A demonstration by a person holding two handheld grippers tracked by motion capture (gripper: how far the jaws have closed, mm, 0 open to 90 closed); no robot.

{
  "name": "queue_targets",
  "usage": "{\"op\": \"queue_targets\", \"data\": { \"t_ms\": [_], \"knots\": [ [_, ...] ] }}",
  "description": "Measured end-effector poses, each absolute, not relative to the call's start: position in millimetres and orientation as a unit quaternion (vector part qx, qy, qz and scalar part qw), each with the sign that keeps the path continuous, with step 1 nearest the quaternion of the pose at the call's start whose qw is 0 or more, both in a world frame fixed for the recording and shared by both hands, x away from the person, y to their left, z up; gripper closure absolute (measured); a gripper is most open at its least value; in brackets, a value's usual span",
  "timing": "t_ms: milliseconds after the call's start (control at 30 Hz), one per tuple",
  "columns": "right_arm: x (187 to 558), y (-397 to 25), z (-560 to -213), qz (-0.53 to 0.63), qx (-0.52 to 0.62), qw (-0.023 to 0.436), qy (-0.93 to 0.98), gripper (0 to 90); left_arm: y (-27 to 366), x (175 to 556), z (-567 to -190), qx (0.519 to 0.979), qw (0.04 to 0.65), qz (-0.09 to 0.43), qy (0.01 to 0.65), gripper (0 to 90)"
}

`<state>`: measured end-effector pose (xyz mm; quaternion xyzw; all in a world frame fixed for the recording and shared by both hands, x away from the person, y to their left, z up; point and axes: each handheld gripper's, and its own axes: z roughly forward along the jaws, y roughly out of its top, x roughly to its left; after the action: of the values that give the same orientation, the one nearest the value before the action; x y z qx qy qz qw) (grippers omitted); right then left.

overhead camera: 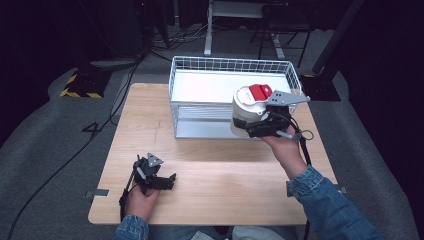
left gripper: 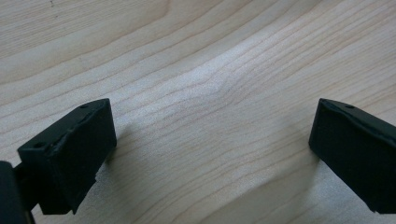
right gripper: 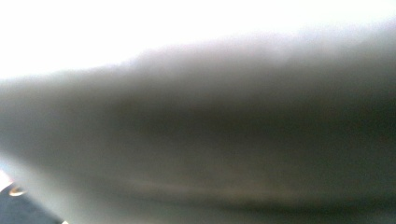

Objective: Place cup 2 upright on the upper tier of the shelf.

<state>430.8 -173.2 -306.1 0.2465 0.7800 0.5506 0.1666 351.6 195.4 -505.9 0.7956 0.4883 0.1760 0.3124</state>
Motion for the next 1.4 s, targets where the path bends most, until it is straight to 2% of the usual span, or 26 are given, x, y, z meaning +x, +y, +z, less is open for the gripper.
{"op": "queue_targets", "data": {
  "t_ms": [300, 633, 1400],
  "knots": [
    [444.1, -168.5, -277.2, 0.549, 0.257, 0.179, 0.775, 10.3, 195.6, 351.2, -505.9, 0.796, 0.312, 0.175, 0.488, 1.4],
    [462.0, -162.7, -260.9, 0.547, 0.268, 0.190, 0.770, 10.3, 195.6, 351.8, -505.9, 0.795, 0.312, 0.176, 0.489, 1.4],
    [524.9, -149.7, -255.1, 0.536, 0.328, 0.214, 0.748, 10.3, 196.0, 352.8, -505.6, 0.796, 0.315, 0.172, 0.487, 1.9]
  ]
}}
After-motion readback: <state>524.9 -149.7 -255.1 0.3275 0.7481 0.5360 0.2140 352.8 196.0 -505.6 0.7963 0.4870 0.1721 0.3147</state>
